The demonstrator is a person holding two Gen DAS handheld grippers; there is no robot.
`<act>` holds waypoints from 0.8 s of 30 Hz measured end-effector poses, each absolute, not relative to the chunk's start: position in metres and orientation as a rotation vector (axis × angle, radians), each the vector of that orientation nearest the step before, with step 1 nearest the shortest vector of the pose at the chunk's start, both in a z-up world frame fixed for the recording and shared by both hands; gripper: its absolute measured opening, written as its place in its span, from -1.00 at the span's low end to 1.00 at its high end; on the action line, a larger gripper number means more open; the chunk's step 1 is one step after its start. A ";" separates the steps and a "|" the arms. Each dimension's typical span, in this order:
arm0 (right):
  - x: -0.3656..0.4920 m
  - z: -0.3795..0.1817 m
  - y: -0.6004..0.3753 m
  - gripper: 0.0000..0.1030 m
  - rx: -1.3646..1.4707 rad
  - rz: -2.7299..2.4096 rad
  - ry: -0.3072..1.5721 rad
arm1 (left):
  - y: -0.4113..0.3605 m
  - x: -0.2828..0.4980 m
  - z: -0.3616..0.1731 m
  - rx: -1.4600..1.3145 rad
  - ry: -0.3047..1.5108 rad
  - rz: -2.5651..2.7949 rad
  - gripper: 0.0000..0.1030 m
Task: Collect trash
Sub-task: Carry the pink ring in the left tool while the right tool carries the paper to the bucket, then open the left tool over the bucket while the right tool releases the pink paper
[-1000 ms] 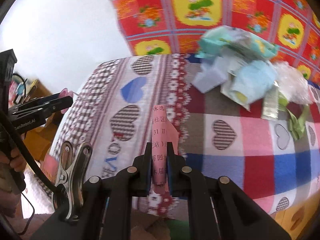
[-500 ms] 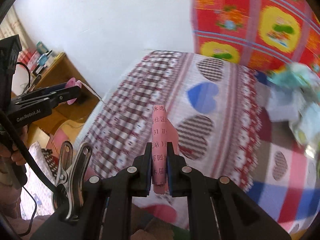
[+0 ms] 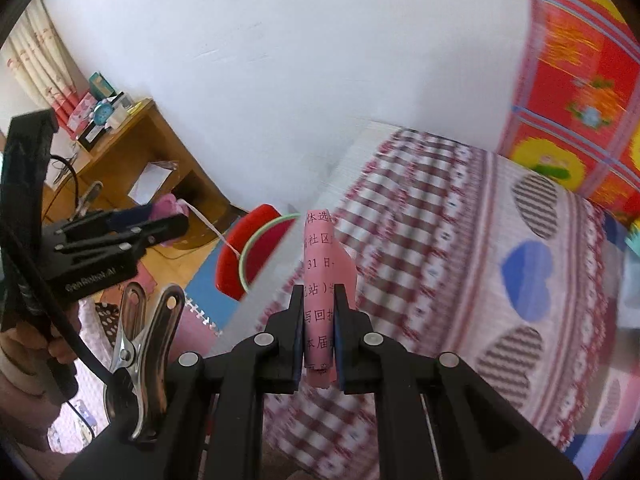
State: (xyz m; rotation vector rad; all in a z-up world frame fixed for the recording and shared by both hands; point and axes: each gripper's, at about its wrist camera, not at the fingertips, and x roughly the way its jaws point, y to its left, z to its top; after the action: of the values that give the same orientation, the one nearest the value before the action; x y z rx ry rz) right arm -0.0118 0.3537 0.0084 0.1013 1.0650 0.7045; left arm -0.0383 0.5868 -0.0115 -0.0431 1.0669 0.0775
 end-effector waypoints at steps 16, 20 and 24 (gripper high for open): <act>0.048 -0.024 0.485 -0.75 0.055 0.749 1.139 | 0.684 0.001 -0.138 -0.173 1.194 0.114 -0.12; 0.063 -0.040 0.515 -0.75 0.029 0.757 1.178 | 0.697 0.007 -0.173 -0.214 1.228 0.107 -0.12; 0.077 -0.052 0.536 -0.75 0.019 0.759 1.204 | 0.705 0.012 -0.201 -0.253 1.258 0.097 -0.12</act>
State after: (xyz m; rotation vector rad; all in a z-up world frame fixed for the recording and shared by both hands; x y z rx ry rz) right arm 0.0768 0.5358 -0.0522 0.0190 1.2043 0.7588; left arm 0.0121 0.7053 -0.2008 -0.2530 1.2583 0.0972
